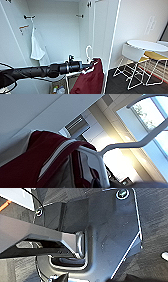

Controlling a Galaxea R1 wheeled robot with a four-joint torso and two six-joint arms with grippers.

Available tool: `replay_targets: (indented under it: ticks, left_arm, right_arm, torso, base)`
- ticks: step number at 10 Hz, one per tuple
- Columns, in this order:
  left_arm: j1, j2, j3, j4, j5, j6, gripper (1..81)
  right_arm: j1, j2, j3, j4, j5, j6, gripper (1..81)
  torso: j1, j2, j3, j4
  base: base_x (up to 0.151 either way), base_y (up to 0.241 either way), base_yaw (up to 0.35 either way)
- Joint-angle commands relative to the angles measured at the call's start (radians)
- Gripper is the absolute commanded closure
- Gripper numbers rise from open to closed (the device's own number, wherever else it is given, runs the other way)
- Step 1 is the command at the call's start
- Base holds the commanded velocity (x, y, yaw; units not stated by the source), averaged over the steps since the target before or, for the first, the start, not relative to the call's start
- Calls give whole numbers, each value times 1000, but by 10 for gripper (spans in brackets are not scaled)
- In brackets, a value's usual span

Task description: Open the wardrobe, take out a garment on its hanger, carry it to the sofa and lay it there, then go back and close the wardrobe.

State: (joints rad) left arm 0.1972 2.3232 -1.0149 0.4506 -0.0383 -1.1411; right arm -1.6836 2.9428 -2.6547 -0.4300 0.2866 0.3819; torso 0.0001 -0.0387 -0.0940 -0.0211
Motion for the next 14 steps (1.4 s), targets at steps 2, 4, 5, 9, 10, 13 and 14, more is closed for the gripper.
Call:
replay_targets:
  ticks: [2,4,5,9,10,13,14]
  left_arm:
    - [-179,-4,36,28,-97,12,811]
    - [-178,-5,41,28,-97,12,811]
    - [-178,-8,47,36,-97,11,811]
    - [-178,-14,59,37,-97,12,811]
    - [-178,-16,65,48,-97,12,811]
    - [-176,-16,65,53,-97,14,811]
    - [-176,-11,65,53,-97,14,811]
  right_arm:
    - [11,-5,9,123,-44,8,10]
    - [5,-3,6,125,-44,8,10]
    - [3,-3,4,126,-44,8,10]
    - [1,-2,4,131,-46,8,10]
    - [1,-2,3,131,-46,5,10]
    - [1,0,3,131,-47,8,10]
    - [3,2,3,131,-47,8,10]
  torso:
    - [0,0,0,0]
    - [0,0,0,0]
    - [0,0,0,0]
    - [0,0,0,0]
    - [0,0,0,0]
    - [0,0,0,0]
    - [0,0,0,0]
  base:
    - [0,0,-235]
    - [0,0,-236]
    - [0,0,-236]
    - [0,0,-237]
    - [0,0,-237]
    - [0,0,-237]
    - [0,0,-237]
